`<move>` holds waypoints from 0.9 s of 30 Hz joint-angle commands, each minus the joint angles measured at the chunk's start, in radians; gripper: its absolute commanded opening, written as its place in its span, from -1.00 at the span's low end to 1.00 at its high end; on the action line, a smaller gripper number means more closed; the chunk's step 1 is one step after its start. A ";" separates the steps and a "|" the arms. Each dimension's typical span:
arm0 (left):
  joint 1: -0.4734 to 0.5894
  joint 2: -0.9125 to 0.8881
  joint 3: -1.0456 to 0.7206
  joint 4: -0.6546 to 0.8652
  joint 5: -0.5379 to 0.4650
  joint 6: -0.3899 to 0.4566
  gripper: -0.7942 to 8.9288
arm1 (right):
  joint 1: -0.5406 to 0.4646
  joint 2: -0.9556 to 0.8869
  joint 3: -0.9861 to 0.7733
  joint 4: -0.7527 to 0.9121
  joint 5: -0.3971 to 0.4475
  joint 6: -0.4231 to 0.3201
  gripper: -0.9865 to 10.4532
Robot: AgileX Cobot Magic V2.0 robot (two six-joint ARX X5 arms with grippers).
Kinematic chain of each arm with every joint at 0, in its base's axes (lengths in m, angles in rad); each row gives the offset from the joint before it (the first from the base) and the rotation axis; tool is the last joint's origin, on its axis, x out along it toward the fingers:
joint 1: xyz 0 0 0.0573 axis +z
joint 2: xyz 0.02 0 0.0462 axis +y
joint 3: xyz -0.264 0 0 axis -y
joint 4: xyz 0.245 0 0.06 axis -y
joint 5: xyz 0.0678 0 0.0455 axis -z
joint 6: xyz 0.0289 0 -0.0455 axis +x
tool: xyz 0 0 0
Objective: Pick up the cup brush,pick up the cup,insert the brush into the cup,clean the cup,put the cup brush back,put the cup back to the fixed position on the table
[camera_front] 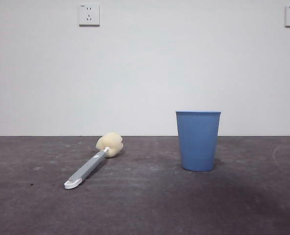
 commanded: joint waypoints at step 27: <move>0.003 -0.002 -0.014 0.002 0.002 -0.007 -0.84 | -0.040 -0.242 -0.288 0.043 0.004 0.112 -0.82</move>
